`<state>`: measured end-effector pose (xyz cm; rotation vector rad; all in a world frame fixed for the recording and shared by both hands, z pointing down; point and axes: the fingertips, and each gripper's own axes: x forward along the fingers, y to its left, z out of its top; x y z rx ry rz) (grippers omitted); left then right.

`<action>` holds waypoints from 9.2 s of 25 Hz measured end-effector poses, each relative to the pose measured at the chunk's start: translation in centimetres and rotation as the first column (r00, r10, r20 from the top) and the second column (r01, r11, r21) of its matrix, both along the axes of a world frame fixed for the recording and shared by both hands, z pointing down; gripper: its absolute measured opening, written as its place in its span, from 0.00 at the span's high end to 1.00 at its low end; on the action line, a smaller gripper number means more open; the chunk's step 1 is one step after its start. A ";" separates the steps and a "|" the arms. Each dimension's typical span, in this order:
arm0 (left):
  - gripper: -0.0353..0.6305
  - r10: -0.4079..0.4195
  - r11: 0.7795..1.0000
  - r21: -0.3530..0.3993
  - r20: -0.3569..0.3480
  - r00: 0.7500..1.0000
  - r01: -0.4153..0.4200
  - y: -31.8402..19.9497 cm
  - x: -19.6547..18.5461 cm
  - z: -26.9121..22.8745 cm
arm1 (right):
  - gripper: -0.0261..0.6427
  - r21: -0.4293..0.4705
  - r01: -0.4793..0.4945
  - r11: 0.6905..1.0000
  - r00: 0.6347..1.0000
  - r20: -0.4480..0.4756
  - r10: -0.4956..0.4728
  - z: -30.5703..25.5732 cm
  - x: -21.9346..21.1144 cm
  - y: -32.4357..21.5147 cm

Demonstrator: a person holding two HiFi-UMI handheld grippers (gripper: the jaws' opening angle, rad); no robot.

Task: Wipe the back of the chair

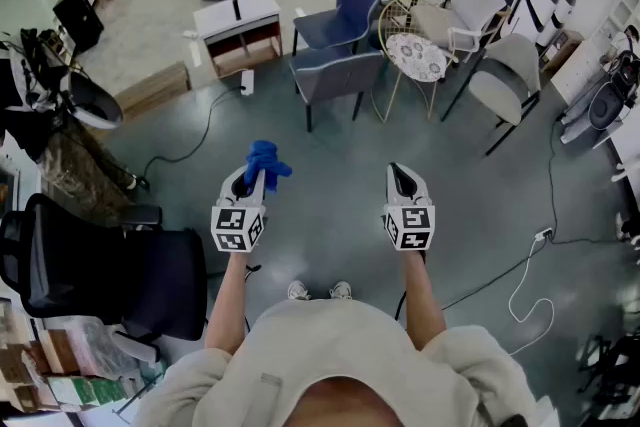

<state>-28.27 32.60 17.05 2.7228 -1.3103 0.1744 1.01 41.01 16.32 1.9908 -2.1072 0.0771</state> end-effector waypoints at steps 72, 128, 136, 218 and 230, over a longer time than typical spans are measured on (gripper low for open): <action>0.88 0.075 0.996 -0.047 -0.034 0.997 -0.077 -44.0 16.2 3.2 | 0.96 -0.014 0.074 0.997 0.997 0.010 -0.074 1.7 8.9 -45.0; 0.88 -0.043 0.994 -0.100 0.081 0.996 0.051 -47.3 22.9 27.4 | 0.96 -0.076 0.237 0.969 0.967 0.116 -0.228 24.0 11.6 -52.3; 0.88 -0.046 0.998 -0.027 0.100 0.994 0.049 -49.3 25.3 30.5 | 0.96 -0.134 0.258 0.957 0.963 0.114 -0.244 29.1 12.7 -49.9; 0.88 -0.018 0.998 0.068 0.185 0.983 0.006 -57.6 26.1 34.7 | 0.96 -0.223 0.334 0.916 0.941 0.138 -0.310 36.2 9.5 -50.5; 0.88 -0.009 1.000 -0.027 0.175 0.984 0.014 -58.9 25.2 39.4 | 0.96 -0.229 0.321 0.919 0.944 0.151 -0.292 37.3 9.6 -51.7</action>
